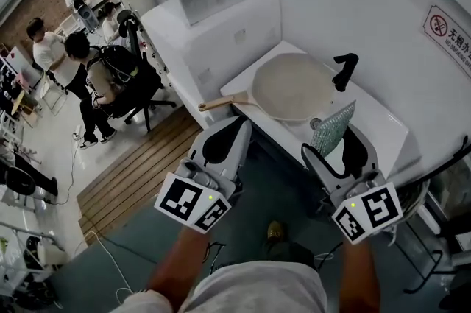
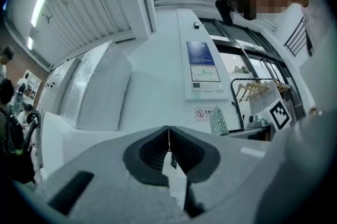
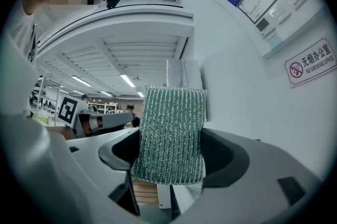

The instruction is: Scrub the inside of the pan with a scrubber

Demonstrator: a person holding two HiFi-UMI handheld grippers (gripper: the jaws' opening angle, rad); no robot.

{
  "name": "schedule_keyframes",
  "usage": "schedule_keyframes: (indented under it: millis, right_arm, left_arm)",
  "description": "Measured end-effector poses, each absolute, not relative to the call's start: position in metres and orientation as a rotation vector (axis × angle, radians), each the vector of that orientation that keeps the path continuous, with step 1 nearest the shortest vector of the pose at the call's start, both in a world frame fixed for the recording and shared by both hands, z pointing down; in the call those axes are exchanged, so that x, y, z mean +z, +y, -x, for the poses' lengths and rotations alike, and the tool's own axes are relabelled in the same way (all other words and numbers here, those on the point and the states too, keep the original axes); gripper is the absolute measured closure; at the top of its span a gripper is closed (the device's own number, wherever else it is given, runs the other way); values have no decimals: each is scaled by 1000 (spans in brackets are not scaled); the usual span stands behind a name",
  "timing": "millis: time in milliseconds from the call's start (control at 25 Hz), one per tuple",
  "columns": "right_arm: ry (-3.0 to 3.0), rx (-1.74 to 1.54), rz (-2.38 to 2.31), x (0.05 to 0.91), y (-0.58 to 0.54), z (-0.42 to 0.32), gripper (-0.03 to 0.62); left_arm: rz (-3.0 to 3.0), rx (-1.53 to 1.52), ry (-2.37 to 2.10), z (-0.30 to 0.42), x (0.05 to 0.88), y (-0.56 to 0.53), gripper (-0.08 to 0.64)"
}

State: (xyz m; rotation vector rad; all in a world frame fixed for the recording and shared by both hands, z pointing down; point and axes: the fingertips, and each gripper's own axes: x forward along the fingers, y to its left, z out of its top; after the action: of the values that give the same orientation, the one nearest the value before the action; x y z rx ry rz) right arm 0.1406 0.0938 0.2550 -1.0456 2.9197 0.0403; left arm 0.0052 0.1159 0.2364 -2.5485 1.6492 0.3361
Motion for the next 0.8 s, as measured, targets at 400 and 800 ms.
schedule_keyframes:
  millis: [400, 800]
  right_arm:
    - [2964, 48, 963, 257, 24, -145, 241]
    - [2979, 47, 945, 248, -14, -128, 241]
  left_arm:
    - [2518, 284, 1724, -17, 242, 52, 543]
    - [2493, 258, 1773, -1, 239, 17, 543]
